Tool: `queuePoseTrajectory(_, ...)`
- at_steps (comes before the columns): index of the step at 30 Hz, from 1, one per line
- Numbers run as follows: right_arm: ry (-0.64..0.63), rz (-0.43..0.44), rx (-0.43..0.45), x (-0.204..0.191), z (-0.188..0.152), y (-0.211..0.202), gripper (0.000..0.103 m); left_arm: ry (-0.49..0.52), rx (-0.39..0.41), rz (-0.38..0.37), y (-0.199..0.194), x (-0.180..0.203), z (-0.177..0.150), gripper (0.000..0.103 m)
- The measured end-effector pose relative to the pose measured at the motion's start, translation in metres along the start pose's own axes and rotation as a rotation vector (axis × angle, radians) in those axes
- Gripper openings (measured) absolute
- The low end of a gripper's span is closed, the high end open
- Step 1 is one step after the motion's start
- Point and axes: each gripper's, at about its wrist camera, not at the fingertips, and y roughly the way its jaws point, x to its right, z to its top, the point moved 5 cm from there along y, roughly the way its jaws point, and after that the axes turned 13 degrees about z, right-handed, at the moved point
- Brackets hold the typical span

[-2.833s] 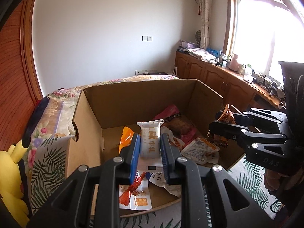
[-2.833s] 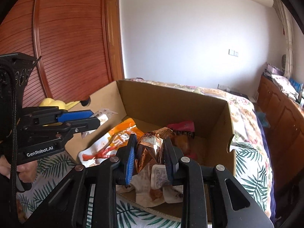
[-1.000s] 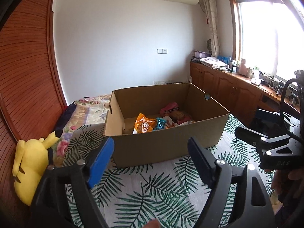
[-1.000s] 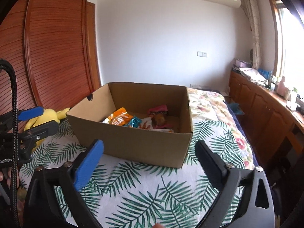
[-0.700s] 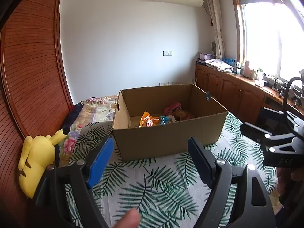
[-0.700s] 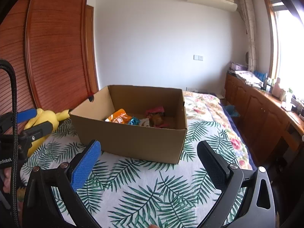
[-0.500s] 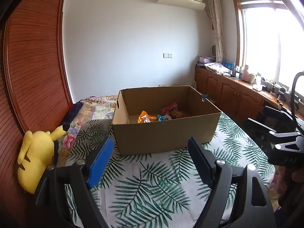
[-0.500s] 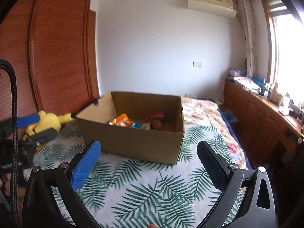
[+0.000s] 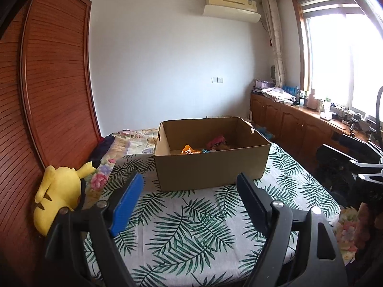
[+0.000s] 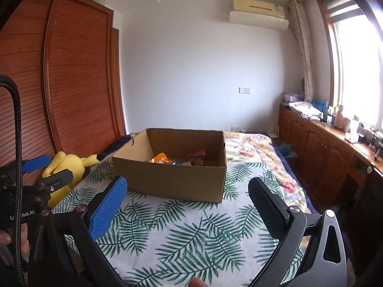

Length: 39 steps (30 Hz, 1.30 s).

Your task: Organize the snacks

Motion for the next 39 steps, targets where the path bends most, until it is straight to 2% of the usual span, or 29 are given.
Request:
queuePoseTrajectory(3, 0.001, -0.006, 0.007, -0.001, -0.004, -0.008, 0.103, -0.004, 0.002, -0.022, -0.007, 0.002, -0.002, 0.081)
queuePoseTrajectory(16, 0.009, -0.035, 0.042, -0.003, -0.025, -0.03, 0.103, -0.017, 0.0, -0.031, -0.018, -0.003, -0.018, 0.081)
queuePoseTrajectory(39, 0.003, -0.05, 0.054, -0.004, -0.029, -0.034, 0.103, -0.02, -0.022, -0.015, -0.016, -0.003, -0.026, 0.081)
